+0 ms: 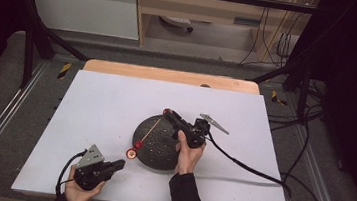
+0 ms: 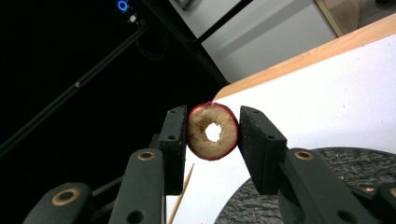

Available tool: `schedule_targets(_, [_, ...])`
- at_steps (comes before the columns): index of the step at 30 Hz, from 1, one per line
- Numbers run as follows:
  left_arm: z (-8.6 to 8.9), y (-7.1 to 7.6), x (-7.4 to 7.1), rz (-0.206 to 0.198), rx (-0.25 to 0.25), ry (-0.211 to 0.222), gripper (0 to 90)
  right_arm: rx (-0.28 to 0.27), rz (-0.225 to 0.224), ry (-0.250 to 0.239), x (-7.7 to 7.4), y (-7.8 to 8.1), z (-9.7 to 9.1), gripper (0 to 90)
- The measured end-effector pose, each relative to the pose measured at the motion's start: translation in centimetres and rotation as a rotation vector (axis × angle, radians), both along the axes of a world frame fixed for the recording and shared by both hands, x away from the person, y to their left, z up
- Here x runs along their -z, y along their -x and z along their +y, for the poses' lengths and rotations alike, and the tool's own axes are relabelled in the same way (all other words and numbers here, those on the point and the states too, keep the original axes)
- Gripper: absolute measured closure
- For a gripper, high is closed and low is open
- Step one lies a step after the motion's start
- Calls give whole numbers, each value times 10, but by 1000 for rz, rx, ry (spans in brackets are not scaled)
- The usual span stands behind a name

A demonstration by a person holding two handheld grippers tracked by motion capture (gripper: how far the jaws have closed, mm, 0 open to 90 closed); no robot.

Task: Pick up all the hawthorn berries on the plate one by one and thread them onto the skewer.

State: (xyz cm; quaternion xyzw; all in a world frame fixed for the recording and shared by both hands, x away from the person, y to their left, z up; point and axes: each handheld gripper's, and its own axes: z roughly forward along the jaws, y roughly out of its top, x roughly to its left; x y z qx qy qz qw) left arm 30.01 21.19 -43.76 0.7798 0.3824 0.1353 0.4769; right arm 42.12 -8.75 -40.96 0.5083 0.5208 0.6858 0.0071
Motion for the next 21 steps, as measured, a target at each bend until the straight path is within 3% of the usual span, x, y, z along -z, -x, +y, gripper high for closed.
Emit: schedule_targets(21, [-8, 1, 1, -1, 4, 18, 881, 17, -13, -90, 8, 4, 5, 634])
